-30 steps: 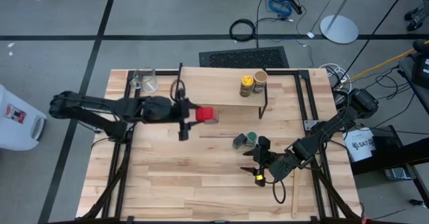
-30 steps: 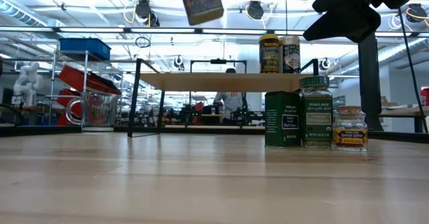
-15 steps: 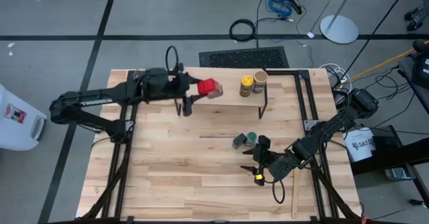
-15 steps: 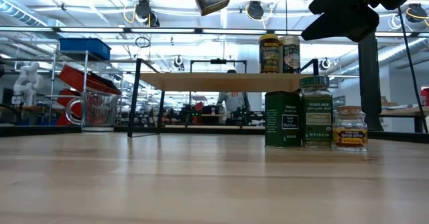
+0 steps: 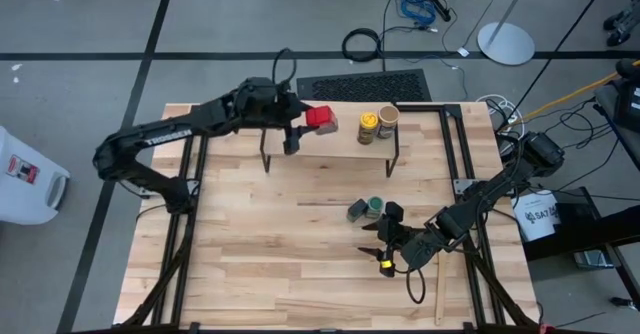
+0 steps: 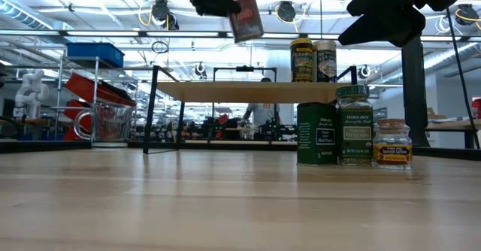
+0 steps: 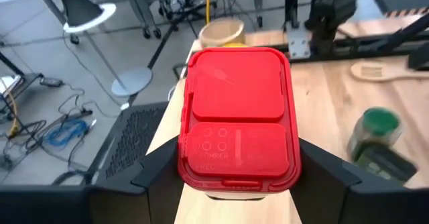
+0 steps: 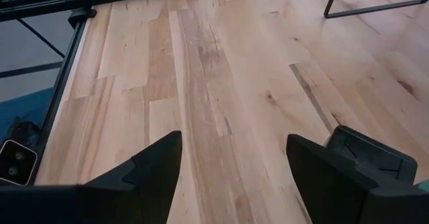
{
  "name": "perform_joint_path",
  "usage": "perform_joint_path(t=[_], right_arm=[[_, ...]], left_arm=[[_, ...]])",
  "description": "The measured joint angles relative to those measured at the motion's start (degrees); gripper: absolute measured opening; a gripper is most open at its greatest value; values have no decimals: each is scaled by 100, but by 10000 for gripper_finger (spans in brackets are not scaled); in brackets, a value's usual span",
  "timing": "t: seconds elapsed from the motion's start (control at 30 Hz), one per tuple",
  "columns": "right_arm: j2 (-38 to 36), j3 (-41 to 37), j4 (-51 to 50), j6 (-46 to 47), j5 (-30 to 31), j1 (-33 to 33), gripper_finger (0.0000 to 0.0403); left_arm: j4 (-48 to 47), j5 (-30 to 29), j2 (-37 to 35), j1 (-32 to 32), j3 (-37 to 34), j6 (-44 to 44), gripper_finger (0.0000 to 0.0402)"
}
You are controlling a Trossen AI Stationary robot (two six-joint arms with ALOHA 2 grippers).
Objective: Shelf spices
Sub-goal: Put the red seasoning can on the shelf
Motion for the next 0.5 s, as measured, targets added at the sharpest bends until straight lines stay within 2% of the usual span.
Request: perform_joint_path(t=[0.23,0.5], right_arm=[[0,0,-21,-2,-2,0,256],[0,0,-22,-24,-4,0,256]], left_arm=[[-64,608,286,465,4,114,232],[194,1002,574,588,4,130,232]])
